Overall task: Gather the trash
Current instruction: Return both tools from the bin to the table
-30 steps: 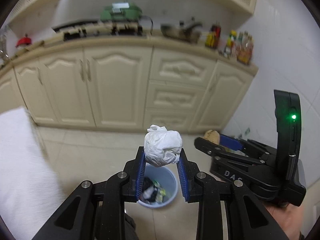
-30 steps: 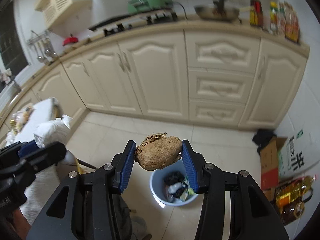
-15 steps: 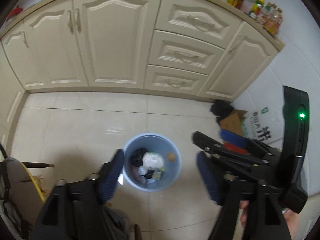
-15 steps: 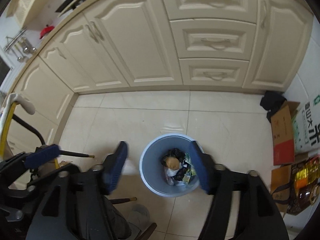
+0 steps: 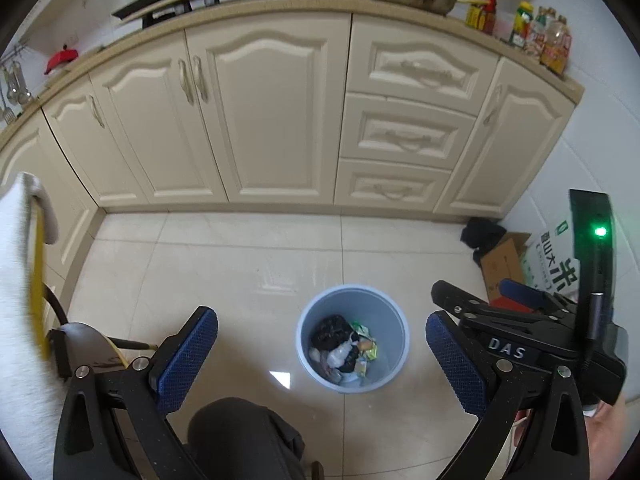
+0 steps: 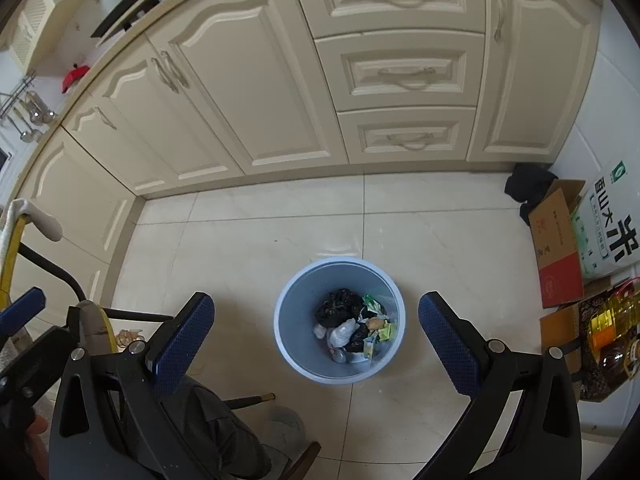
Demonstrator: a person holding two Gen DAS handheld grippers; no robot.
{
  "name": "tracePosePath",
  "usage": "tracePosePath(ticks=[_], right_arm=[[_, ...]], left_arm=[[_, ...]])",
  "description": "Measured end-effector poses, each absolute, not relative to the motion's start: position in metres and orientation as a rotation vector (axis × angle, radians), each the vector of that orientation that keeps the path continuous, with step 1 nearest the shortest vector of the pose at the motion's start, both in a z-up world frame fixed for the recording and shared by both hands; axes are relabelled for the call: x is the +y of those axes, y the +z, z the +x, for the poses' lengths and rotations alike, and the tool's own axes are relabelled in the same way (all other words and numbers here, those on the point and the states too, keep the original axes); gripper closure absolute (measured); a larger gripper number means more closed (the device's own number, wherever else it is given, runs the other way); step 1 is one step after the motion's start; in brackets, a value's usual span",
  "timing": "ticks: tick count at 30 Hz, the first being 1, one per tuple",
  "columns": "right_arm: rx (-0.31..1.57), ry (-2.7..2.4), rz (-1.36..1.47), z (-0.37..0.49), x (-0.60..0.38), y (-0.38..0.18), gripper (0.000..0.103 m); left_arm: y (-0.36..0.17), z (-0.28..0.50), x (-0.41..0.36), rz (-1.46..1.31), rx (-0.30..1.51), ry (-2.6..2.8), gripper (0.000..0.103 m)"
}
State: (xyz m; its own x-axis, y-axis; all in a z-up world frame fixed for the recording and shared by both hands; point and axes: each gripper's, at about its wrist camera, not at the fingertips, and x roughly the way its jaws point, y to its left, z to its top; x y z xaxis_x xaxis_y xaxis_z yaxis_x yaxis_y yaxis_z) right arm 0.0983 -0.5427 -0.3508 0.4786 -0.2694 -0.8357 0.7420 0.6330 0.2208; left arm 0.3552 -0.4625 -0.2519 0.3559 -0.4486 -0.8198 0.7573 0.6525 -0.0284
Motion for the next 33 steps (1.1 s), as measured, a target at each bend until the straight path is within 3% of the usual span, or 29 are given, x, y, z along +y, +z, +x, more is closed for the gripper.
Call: tracePosePath(ticks=[16,24,33], right_arm=[[0.701,-0.468,0.451,0.17,-0.427,-0.227,0.0],[0.653,-0.284,0.317,0.235,-0.328,-0.174,0.0],[0.651,-0.11,0.16,0.312,-0.214,-0.158,0.0]], left_arm=[[-0.129,0.313,-0.227,0.189,0.636,-0.7,0.001],[-0.11,0.307,-0.094,0.069,0.533,-0.491,0.001],[-0.127,0.316,0.022,-0.018,0.518,-0.208,0.001]])
